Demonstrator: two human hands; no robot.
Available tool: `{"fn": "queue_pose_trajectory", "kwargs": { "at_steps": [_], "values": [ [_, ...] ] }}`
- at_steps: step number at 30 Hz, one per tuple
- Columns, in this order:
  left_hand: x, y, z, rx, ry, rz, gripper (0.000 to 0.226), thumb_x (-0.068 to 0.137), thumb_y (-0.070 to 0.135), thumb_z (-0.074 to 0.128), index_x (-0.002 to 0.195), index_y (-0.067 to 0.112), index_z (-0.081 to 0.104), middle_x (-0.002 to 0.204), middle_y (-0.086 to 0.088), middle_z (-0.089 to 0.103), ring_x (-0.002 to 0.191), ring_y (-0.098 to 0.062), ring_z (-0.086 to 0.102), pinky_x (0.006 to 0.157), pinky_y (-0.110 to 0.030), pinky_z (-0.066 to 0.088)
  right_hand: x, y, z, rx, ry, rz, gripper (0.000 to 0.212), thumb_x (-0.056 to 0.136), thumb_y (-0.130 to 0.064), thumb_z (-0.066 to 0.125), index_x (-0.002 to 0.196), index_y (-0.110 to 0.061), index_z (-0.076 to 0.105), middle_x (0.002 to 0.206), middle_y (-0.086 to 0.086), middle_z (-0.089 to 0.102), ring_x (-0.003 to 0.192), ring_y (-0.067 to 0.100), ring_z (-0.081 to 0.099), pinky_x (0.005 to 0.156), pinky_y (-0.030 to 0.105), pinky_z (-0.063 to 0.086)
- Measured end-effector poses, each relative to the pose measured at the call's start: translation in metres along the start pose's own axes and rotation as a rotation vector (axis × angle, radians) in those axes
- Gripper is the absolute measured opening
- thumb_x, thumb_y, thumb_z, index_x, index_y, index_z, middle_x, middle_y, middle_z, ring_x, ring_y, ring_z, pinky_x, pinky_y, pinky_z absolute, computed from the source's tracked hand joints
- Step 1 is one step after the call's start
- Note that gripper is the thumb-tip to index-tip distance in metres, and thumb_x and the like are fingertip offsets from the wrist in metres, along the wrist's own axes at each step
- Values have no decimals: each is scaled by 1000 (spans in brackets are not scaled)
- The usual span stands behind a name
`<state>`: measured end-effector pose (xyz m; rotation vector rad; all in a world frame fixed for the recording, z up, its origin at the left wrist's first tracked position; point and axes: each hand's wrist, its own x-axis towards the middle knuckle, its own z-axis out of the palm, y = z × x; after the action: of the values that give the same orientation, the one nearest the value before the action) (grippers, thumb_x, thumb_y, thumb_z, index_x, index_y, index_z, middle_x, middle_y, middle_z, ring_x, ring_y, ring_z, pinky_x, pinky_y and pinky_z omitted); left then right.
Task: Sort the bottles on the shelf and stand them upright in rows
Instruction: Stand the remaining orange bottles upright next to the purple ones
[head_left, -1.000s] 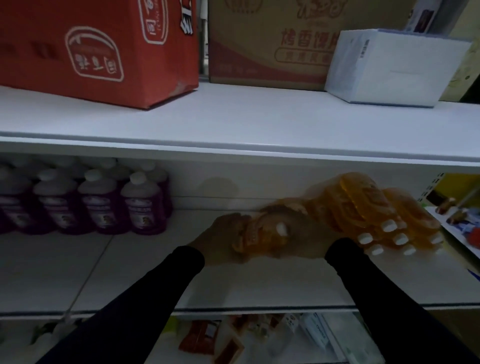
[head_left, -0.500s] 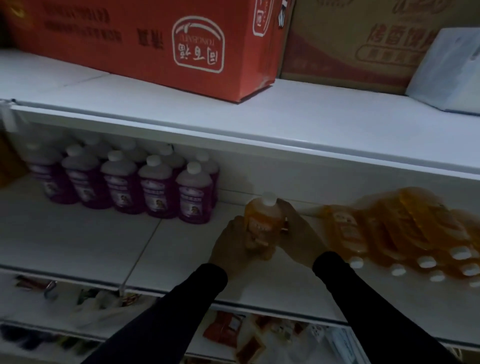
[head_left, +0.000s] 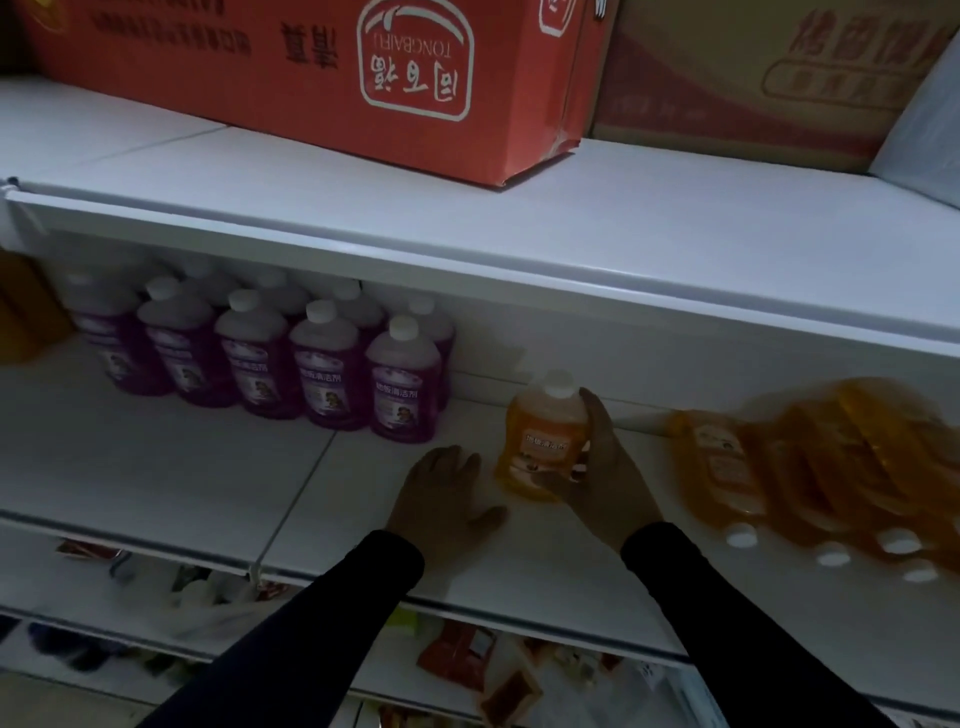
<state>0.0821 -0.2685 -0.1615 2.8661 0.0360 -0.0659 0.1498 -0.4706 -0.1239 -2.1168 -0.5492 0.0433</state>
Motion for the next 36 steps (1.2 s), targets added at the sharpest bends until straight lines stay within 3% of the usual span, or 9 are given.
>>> {"fn": "queue_pose_trajectory", "kwargs": {
  "at_steps": [3, 8, 21, 24, 26, 29, 32, 36],
  "values": [
    [-8, -9, 11, 48, -6, 4, 85, 89, 74, 23, 155, 21, 9, 163, -5, -2, 148, -21, -3, 118, -38, -6, 20, 4, 3, 3, 35, 20, 102, 80, -17, 77, 152, -32, 7, 148, 8, 36, 124, 24, 52, 96, 47, 51],
    [-9, -10, 15, 63, 15, -9, 85, 88, 75, 19, 155, 25, 5, 162, -1, -5, 148, -18, -7, 117, -35, -11, 59, 9, 4, -83, 76, 30, 101, 81, -16, 75, 152, -27, 5, 141, 14, 31, 123, 34, 49, 95, 51, 50],
    [-9, -11, 17, 72, 73, 2, 85, 88, 75, 22, 155, 25, 10, 163, -2, 0, 148, -19, -2, 118, -34, -8, 83, 15, 10, -109, 147, 11, 96, 79, -17, 76, 152, -19, 13, 132, 18, 42, 114, 35, 54, 91, 52, 50],
    [-8, -13, 20, 62, 79, -1, 85, 87, 76, 22, 154, 25, 11, 163, -1, 2, 148, -18, 0, 117, -34, -7, 75, 14, 4, -119, 158, 43, 103, 76, -27, 80, 153, -22, 11, 134, 16, 42, 115, 31, 53, 91, 48, 50],
    [-7, -13, 20, 62, 76, -7, 86, 86, 77, 22, 154, 26, 12, 163, -1, 3, 148, -18, 1, 118, -35, -6, 66, 16, -6, -131, 173, 81, 96, 80, -37, 76, 153, -21, 16, 139, 12, 39, 120, 28, 51, 95, 46, 49],
    [-7, -11, 19, 74, 77, -9, 84, 87, 74, 25, 154, 25, 14, 162, -2, 6, 148, -19, 3, 118, -36, -2, 43, 29, -26, -350, 264, 129, 74, 88, -49, 62, 147, -15, 33, 141, 12, 39, 122, 29, 49, 99, 40, 46],
    [-8, -7, 17, 84, 73, -21, 82, 89, 71, 26, 154, 23, 15, 162, -4, 7, 147, -21, 5, 119, -37, -1, 17, 53, -53, -497, 391, 205, 67, 90, -47, 59, 141, -7, 41, 142, 19, 39, 126, 36, 45, 103, 41, 41],
    [-9, -2, 11, 126, 15, -20, 79, 92, 68, 24, 155, 20, 12, 162, -6, 5, 148, -23, 4, 119, -38, 1, -10, 87, -80, -821, 245, 461, 76, 91, -57, 44, 146, -6, 29, 149, 20, 33, 135, 36, 33, 113, 43, 27]
  ]
}}
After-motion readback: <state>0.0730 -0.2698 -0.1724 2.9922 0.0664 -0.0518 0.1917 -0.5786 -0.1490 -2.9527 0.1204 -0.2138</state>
